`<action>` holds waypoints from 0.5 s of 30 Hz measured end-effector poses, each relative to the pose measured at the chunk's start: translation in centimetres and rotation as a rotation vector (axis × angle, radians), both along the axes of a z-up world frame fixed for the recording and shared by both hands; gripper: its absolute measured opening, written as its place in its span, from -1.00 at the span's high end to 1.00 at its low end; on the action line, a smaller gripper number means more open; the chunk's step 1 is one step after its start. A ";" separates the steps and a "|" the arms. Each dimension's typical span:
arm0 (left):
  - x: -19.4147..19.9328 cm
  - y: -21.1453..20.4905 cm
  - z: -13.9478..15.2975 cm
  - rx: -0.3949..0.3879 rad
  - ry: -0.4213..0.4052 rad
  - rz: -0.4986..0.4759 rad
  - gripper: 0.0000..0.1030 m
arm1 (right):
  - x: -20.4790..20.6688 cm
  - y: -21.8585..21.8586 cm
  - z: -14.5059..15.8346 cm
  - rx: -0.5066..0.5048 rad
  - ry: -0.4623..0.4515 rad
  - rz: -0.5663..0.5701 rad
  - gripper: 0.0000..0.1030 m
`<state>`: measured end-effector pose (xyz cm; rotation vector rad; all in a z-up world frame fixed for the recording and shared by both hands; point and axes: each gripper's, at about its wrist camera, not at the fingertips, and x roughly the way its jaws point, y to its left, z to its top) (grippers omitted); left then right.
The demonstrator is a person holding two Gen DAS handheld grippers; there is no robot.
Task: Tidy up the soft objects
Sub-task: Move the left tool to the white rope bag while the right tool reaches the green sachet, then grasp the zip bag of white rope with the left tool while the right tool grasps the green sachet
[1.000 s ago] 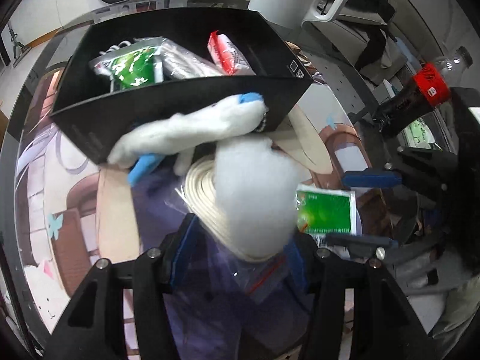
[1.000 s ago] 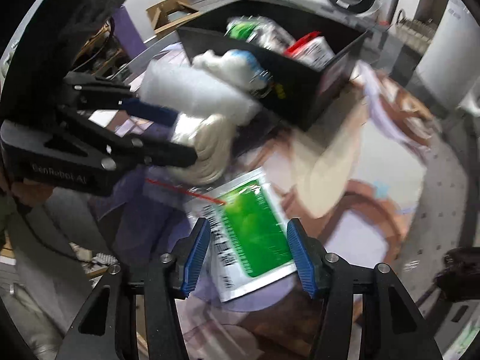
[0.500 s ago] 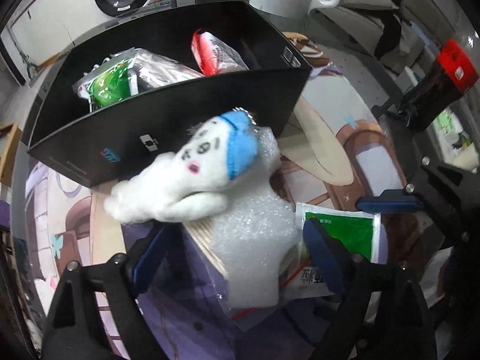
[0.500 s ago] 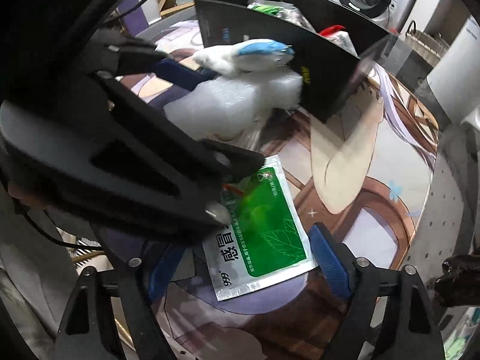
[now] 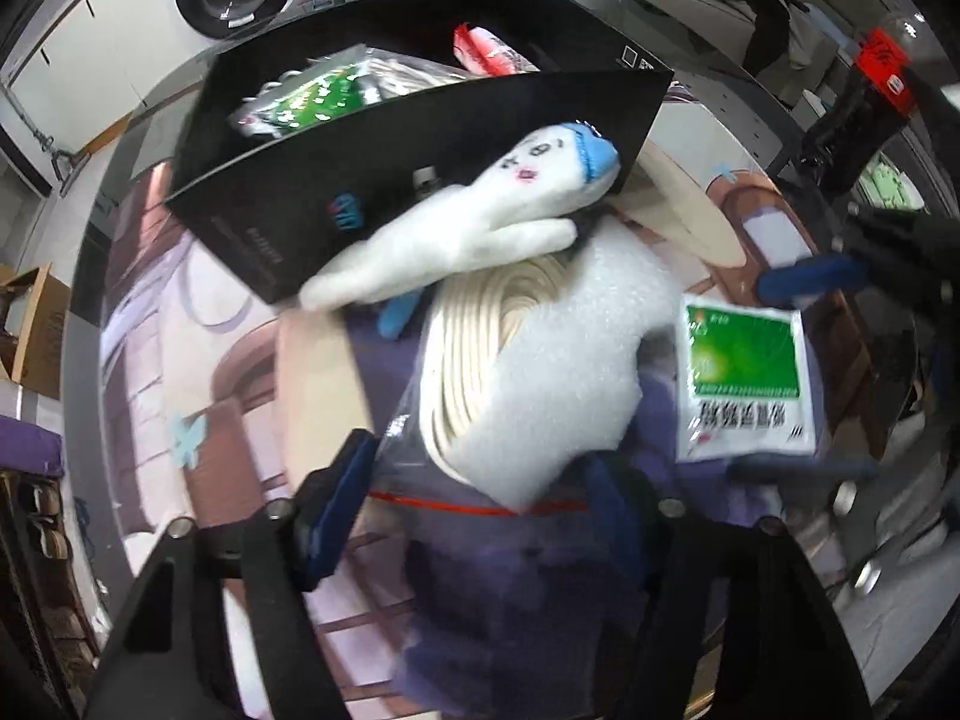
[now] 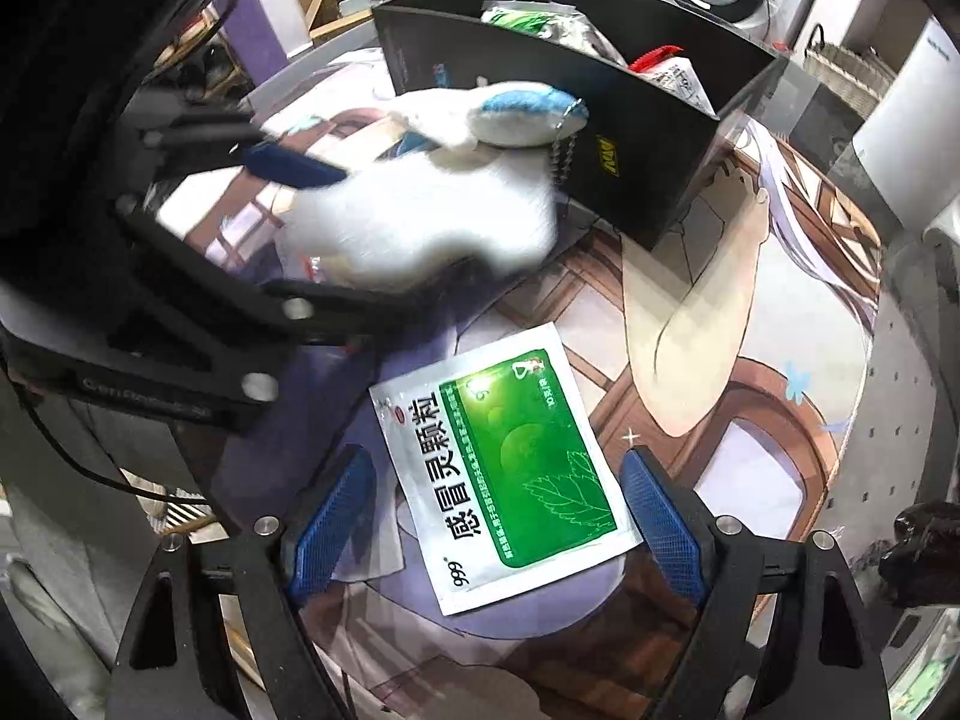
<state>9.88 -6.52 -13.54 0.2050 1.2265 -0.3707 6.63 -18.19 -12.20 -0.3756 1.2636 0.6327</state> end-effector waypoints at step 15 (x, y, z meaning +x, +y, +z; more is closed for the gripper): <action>-1.6 4.8 0.3 0.031 0.000 0.027 -0.07 | 3.1 4.0 1.5 0.041 -0.140 0.030 -0.68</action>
